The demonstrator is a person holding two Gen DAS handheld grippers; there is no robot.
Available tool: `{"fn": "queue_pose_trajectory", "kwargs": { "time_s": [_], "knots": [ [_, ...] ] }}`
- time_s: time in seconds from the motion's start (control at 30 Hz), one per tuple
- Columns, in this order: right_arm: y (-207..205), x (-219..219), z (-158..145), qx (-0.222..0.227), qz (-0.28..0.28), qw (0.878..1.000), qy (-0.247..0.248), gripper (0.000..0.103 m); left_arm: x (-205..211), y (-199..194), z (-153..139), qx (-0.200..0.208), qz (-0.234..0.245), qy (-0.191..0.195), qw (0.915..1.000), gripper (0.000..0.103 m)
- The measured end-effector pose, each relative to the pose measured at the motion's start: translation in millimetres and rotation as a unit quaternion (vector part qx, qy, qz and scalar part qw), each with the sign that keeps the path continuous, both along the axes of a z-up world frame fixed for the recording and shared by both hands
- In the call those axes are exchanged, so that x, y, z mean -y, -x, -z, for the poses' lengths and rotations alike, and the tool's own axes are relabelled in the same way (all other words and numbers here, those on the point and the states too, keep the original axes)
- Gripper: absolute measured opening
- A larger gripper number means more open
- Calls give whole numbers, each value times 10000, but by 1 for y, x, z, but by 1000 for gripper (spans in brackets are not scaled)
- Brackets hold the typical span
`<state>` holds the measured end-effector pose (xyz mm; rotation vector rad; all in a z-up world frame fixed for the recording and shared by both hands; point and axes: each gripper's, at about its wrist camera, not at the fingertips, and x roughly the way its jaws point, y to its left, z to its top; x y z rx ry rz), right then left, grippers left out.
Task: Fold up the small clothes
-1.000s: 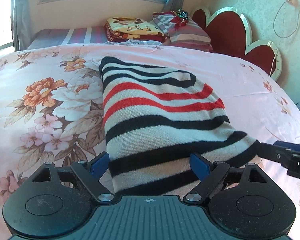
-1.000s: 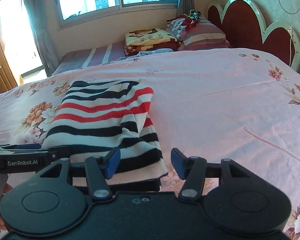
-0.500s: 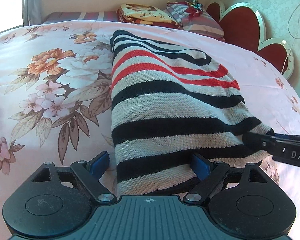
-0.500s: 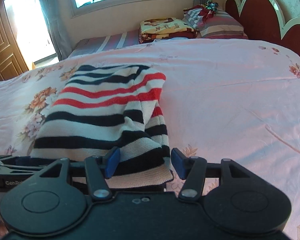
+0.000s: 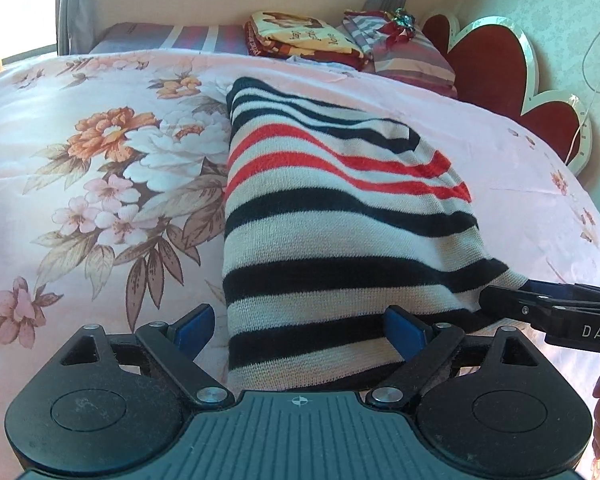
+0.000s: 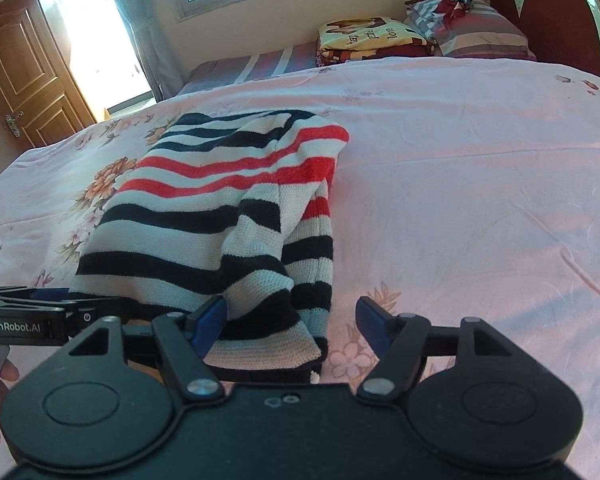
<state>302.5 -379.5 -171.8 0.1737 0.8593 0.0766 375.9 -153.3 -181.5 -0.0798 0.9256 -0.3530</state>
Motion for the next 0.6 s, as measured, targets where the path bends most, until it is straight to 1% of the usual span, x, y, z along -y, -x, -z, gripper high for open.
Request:
{"fn": "queue_pose_trajectory", "kwargs": {
  "time_s": [0.1,0.17,0.27,0.3,0.33,0.43,0.5,0.6],
  "knots": [
    [-1,5,-11,96,49,9999,-86,77,-2,-5,-14,220,66,33,9997,91],
    [-5,9,-18,155,101,9996,-210,81,-5,-11,-19,284,48,120,9995,91],
    [-17,9,-23,185,139,9995,-208,87,-12,-29,-19,191,-121,313,9993,92],
    [-23,8,-23,187,147,9995,-193,88,-13,-35,-18,151,-171,354,9991,93],
    [-29,8,-23,183,155,9995,-203,88,-14,-39,-16,112,-197,388,9990,93],
    [-46,5,-19,86,117,9995,-282,95,-11,-54,-7,-15,-180,432,9989,93],
    [-57,4,-15,22,163,9995,-280,95,-7,-62,-1,-95,-109,439,9989,94],
    [-72,6,-5,-129,230,9991,-344,95,-4,-73,11,-258,-9,626,9977,95]
  ]
}}
